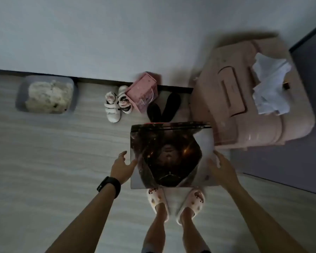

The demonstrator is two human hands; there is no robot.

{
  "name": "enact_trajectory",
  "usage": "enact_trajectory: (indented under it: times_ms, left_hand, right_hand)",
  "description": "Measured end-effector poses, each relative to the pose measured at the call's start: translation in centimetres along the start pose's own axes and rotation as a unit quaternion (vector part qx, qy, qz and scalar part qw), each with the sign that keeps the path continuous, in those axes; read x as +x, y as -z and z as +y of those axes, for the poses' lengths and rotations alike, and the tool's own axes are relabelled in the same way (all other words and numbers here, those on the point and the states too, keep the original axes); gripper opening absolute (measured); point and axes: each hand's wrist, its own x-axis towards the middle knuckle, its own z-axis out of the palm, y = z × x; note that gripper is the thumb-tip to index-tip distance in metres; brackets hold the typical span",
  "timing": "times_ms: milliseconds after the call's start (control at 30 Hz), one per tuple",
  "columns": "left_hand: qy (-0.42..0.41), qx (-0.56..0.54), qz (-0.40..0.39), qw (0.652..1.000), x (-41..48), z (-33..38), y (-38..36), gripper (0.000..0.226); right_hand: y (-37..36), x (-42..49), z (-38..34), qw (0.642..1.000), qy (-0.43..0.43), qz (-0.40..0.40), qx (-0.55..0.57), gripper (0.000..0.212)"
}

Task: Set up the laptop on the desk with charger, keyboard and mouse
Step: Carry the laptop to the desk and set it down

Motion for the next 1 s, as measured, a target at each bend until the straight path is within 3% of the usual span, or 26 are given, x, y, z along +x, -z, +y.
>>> enact_trajectory:
  times_ms: [133, 367, 567, 1000]
  left_hand:
    - [0.045, -0.110, -0.021, 0.993, 4.3, -0.2, -1.1, 0.077]
    - [0.122, -0.248, -0.060, 0.959, 7.9, -1.3, -1.5, 0.048]
    - [0.142, -0.253, -0.107, 0.951, 8.6, -1.4, -0.8, 0.052]
    - [0.151, -0.301, -0.122, 0.933, 1.4, -4.7, 4.5, 0.052]
  right_hand:
    - [-1.4, 4.3, 1.1, 0.986, -0.098, 0.000, 0.134, 0.056]
    - [-0.8, 8.0, 2.3, 0.962, -0.157, -0.021, 0.222, 0.045]
    - [0.3, 8.5, 2.6, 0.952, -0.180, -0.084, 0.232, 0.051]
    - [1.6, 1.6, -1.1, 0.964, -0.137, -0.119, 0.194, 0.035]
